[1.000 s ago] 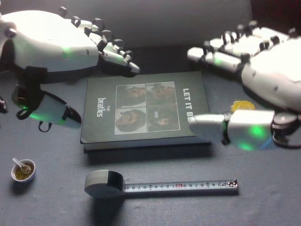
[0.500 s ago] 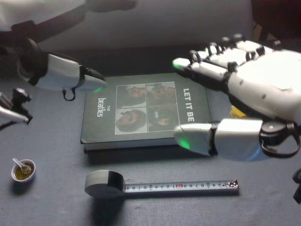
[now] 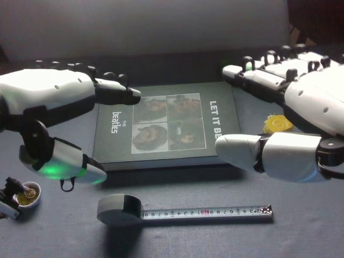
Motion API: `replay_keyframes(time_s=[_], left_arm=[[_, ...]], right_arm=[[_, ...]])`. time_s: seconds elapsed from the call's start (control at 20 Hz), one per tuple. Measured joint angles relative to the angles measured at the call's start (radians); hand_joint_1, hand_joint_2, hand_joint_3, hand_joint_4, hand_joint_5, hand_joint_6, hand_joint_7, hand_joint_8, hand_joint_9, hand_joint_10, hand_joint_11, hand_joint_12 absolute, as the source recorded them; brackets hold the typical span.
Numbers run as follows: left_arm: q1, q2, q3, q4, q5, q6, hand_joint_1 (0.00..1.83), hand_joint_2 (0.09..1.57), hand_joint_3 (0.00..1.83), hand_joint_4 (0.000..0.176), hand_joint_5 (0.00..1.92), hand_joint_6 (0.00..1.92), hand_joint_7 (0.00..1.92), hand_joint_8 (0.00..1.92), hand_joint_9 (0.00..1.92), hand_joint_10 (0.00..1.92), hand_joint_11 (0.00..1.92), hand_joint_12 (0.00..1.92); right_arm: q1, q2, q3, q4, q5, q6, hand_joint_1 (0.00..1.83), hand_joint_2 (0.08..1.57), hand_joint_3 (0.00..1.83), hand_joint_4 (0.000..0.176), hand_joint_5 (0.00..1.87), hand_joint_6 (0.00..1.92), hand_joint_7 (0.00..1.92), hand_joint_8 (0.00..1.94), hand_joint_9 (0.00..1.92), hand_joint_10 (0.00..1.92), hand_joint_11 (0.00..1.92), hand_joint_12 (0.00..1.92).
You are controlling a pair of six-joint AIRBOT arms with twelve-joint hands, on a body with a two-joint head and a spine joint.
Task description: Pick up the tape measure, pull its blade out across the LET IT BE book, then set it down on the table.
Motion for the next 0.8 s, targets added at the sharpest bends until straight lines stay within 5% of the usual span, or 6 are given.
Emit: replay_keyframes(time_s=[0.1,0.2,0.45,0.7,0.8], left_arm=[[-0.019,0.000,-0.038,0.014,-0.072,0.017,1.10,0.99,0.01,0.000,0.26,0.01,0.25,0.01,0.22,0.00,0.02,0.61],[0.000,0.000,-0.088,0.180,-0.153,-0.151,1.11,0.98,0.00,0.000,0.26,0.01,0.27,0.01,0.23,0.01,0.04,0.61],[0.053,0.000,-0.177,0.439,-0.383,-0.651,1.12,0.98,0.00,0.000,0.26,0.01,0.27,0.01,0.23,0.00,0.04,0.61],[0.089,0.000,-0.234,0.674,-0.441,-0.951,1.13,0.99,0.00,0.000,0.27,0.01,0.28,0.01,0.23,0.00,0.04,0.61],[0.169,0.000,-0.256,0.806,-0.445,-1.237,1.13,1.01,0.01,0.000,0.28,0.01,0.29,0.01,0.24,0.00,0.04,0.61]], right_arm=[[-0.010,-0.022,0.000,-0.082,0.039,0.038,0.00,1.07,0.00,0.120,0.09,0.00,0.15,0.00,0.10,0.00,0.00,0.65],[-0.005,-0.025,0.002,-0.091,0.047,0.045,0.00,1.07,0.00,0.120,0.08,0.00,0.13,0.00,0.10,0.00,0.00,0.65],[-0.038,-0.018,0.004,-0.093,0.017,0.044,0.00,1.07,0.00,0.121,0.08,0.00,0.13,0.00,0.09,0.00,0.00,0.66],[-0.032,-0.016,0.006,-0.125,0.026,0.045,0.00,1.07,0.00,0.121,0.07,0.00,0.11,0.00,0.07,0.00,0.00,0.64],[-0.064,-0.029,0.010,-0.134,0.041,0.051,0.00,1.07,0.00,0.121,0.07,0.00,0.10,0.00,0.06,0.00,0.00,0.62]])
